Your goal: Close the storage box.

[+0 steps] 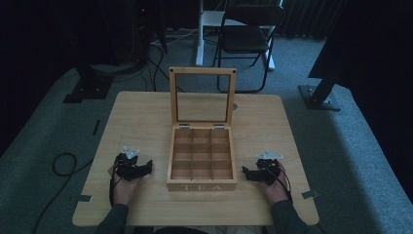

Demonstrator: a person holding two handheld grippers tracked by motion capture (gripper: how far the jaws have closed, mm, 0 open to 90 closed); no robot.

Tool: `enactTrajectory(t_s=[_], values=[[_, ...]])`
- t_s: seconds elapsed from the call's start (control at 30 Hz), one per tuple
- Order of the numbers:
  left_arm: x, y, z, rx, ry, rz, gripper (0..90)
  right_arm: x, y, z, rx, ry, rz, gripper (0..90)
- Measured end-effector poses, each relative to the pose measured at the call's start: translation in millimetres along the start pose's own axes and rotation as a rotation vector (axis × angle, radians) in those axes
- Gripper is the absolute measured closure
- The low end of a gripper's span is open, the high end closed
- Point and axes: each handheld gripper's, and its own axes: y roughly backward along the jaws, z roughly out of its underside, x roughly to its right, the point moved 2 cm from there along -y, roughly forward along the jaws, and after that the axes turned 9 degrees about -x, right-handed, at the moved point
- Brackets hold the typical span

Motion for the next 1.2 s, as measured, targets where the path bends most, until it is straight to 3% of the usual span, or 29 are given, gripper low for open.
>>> enactTrajectory(t_s=[0.37, 0.57, 0.67, 0.9, 1.2], values=[[0.2, 0.0, 0.1, -0.001, 0.004, -0.002, 20.1, -0.4, 0.2, 0.2, 0.000, -0.003, 0.003, 11.7], [-3.8, 6.5, -4.2, -0.040, 0.025, 0.013, 24.6, -0.4, 0.4, 0.7, 0.001, -0.004, 0.004, 11.7], [-4.4, 12.7, -8.5, -0.021, 0.037, 0.033, 25.6, -0.4, 0.4, 0.6, 0.001, -0.005, 0.004, 11.7], [-4.1, 32.8, -29.2, 0.033, -0.005, 0.084, 27.8, -1.4, 1.0, 1.4, 0.001, 0.006, -0.006, 11.7], [-7.8, 56.2, -58.9, 0.100, -0.041, 0.096, 28.0, -3.2, 1.5, 1.9, 0.004, 0.032, -0.024, 13.4]])
